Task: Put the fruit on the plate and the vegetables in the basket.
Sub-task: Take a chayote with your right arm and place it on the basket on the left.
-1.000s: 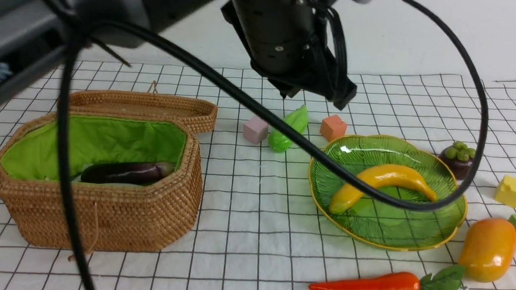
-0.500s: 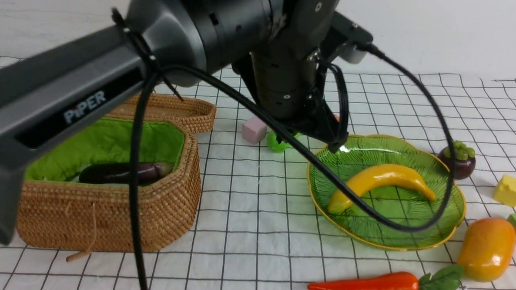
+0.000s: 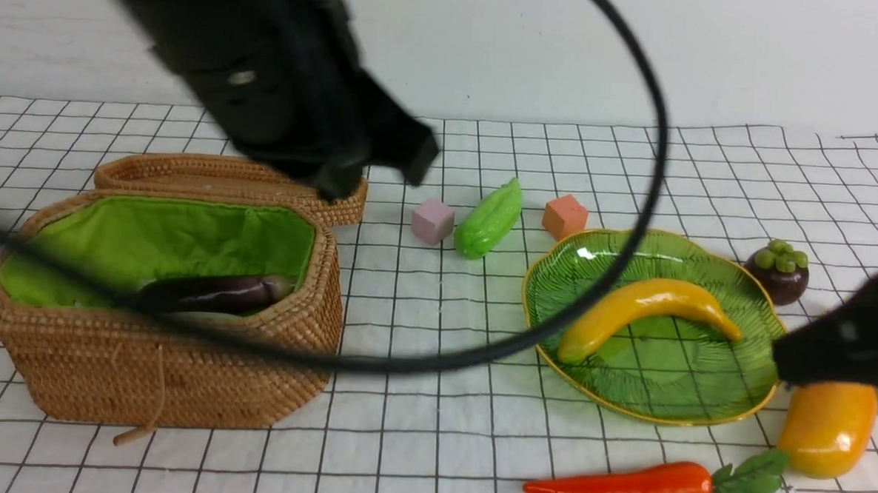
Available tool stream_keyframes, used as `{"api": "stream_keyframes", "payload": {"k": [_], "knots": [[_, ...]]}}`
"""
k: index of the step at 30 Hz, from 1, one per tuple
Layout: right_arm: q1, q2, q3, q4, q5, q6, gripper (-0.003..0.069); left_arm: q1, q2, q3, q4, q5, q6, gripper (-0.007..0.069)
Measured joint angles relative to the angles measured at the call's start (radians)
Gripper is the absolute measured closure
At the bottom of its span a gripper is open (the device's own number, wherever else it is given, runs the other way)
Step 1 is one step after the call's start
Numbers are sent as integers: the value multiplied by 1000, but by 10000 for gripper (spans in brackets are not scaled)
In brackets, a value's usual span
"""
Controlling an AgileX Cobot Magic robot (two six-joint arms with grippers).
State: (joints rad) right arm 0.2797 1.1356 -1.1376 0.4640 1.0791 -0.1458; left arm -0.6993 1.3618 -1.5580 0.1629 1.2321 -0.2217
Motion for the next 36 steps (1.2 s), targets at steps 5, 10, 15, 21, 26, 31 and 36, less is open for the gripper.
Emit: {"api": "stream_keyframes", "payload": {"k": [5, 10, 15, 21, 26, 31, 36], "knots": [[90, 323, -245, -36, -39, 33, 627, 0, -401, 376, -34, -231, -39, 638], [164, 651, -621, -198, 17, 200, 621, 0, -697, 666, -47, -484, -41, 638], [198, 1047, -1122, -327, 147, 374, 566, 0, -857, 787, -34, -641, -66, 638], [190, 1417, -1628, -311, 168, 502, 421, 0, -912, 793, 46, -700, -76, 638], [175, 1544, -1783, -291, 170, 558, 319, 0, -915, 793, 65, -629, -84, 638], [167, 1560, -1792, -280, 184, 570, 320, 0, -915, 794, 73, -550, -85, 638], [170, 1479, -1774, -227, 184, 520, 363, 0, -915, 794, 80, -550, -53, 638]]}}
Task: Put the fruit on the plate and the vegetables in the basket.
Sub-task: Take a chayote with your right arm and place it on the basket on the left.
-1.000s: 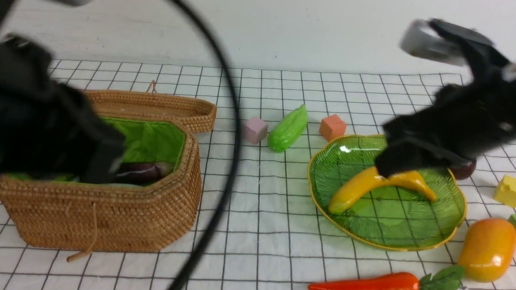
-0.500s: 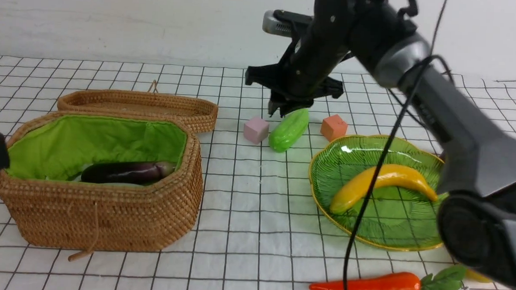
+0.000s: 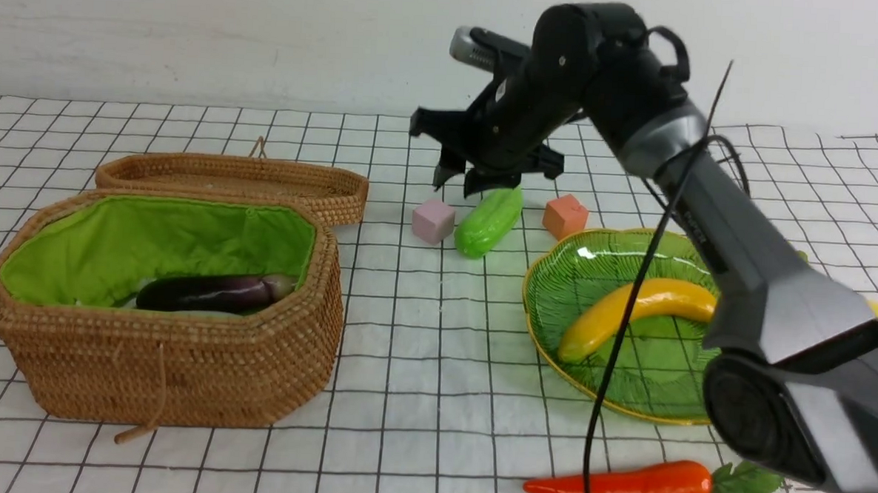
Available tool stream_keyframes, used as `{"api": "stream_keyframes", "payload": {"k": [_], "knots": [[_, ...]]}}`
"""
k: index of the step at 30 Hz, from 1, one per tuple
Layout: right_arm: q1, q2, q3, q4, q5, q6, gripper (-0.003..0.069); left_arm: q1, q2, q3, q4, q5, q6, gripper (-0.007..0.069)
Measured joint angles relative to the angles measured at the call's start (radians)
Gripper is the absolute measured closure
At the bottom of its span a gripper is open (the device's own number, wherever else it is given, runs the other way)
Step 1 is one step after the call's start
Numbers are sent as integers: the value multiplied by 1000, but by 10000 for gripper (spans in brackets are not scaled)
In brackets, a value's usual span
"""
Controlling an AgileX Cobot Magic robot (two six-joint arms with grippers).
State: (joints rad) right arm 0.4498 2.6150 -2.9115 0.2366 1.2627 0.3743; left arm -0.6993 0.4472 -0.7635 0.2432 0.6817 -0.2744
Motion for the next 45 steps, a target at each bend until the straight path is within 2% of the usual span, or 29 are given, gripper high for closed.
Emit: {"api": "stream_keyframes", "payload": {"k": [3, 6, 7, 11, 15, 17, 21, 25, 41, 45], "knots": [[36, -176, 178, -29, -7, -50, 410, 0, -1, 0, 4, -1, 27, 638], [71, -304, 362, -99, -12, -43, 431, 0, -1, 0, 10, -7, 33, 638], [88, -381, 504, -156, -12, -11, 433, 0, -1, 0, 18, -14, 34, 638], [73, -426, 666, -214, -67, 82, 413, 0, -1, 0, 21, -17, 9, 638], [12, -389, 684, -175, -182, 112, 345, 0, -3, 0, 24, -15, -32, 638], [-38, -351, 665, -118, -230, 107, 272, 0, -3, 0, 25, -17, -38, 638], [-90, -301, 628, -71, -248, 97, 169, 0, -3, 0, 19, -22, -38, 638], [-99, -241, 595, -41, -259, 37, 84, 0, -3, 0, 5, -23, -39, 638], [-90, -158, 573, -28, -378, 0, 68, 0, -3, 0, -53, -24, -39, 638], [-90, -157, 573, -30, -405, -47, 68, 0, -3, 0, -54, -24, -39, 638]]}}
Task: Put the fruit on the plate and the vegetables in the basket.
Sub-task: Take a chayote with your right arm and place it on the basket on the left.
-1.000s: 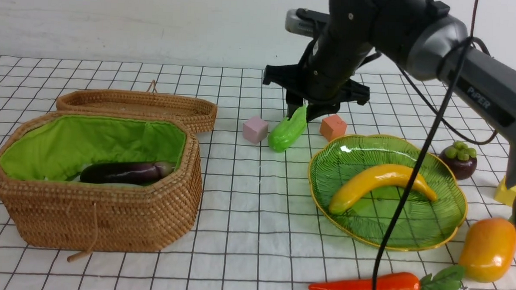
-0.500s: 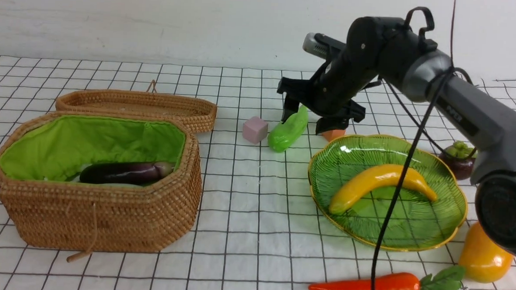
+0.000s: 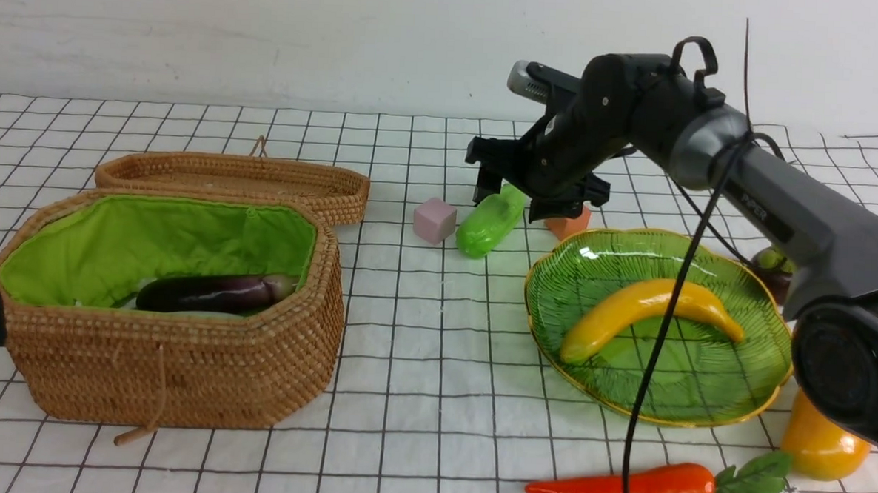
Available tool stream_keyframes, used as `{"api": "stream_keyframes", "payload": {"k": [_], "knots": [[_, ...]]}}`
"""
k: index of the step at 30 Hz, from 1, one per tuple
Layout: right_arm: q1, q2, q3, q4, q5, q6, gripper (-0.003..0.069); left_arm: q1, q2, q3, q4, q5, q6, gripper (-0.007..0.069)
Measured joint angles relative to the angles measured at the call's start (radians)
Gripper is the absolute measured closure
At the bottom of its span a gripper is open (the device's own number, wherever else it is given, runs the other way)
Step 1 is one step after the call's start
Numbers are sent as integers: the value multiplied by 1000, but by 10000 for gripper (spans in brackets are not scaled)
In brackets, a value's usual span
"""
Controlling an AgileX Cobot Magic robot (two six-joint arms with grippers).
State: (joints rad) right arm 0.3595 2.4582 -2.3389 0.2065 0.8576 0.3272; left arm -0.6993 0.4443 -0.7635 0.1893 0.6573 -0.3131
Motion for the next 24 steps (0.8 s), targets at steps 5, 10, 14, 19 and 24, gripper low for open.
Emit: {"api": "stream_keyframes", "payload": {"k": [5, 10, 14, 19, 24], "knots": [[0, 12, 0, -2, -9, -35, 68, 0, 0, 0, -11, 0, 0, 638], [0, 29, 0, -4, -16, -82, 68, 0, 0, 0, -29, 0, 0, 638], [-3, 40, 0, 5, -22, -126, 68, 0, 0, 0, -67, 0, 0, 638], [-4, 49, -1, 26, -28, -148, 74, 0, 0, 0, -85, 0, 0, 638], [-4, 36, -1, 33, 36, -137, 74, 0, 0, 0, -87, 0, 0, 638]]}}
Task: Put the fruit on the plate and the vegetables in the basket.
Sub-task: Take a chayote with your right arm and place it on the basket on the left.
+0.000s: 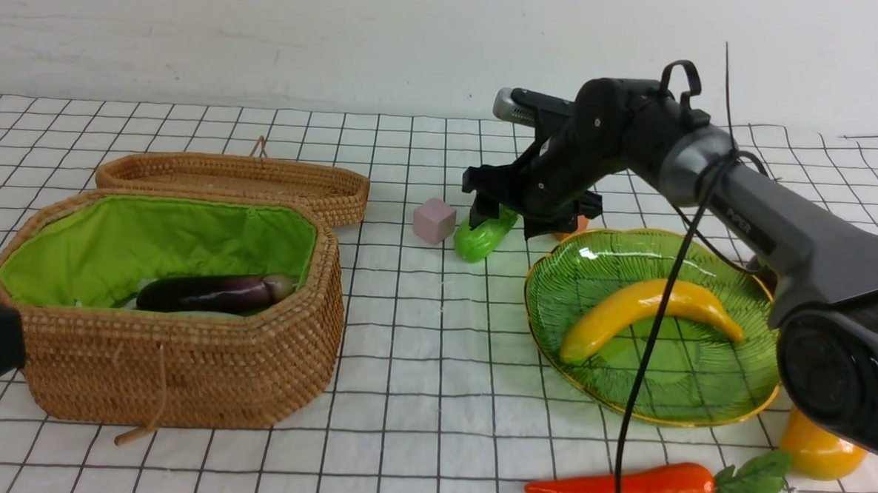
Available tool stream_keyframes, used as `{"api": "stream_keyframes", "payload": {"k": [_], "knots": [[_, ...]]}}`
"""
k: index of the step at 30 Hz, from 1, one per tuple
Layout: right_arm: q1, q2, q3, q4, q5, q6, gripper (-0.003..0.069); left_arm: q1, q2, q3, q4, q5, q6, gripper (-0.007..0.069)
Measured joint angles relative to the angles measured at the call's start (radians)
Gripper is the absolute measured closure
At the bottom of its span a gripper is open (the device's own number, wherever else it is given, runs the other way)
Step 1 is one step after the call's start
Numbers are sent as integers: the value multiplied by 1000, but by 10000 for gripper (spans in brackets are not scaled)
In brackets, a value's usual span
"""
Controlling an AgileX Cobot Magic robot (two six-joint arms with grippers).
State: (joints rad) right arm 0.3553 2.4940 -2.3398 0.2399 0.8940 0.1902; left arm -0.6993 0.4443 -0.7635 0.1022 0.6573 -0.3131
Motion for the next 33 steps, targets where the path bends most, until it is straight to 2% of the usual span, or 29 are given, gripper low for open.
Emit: {"api": "stream_keyframes", "payload": {"k": [10, 14, 18, 23, 33], "knots": [[-10, -17, -28, -3, 98, -71, 74, 0, 0, 0, 0, 0, 0, 638], [-10, -17, -61, 48, 80, -82, 74, 0, 0, 0, 0, 0, 0, 638], [-5, -9, -71, 102, 26, -167, 74, 0, 0, 0, 0, 0, 0, 638], [-3, 32, -72, 109, 31, -221, 74, 0, 0, 0, -8, 0, 0, 638], [3, 74, -71, 116, 34, -234, 74, 0, 0, 0, -27, 2, 0, 638]]}}
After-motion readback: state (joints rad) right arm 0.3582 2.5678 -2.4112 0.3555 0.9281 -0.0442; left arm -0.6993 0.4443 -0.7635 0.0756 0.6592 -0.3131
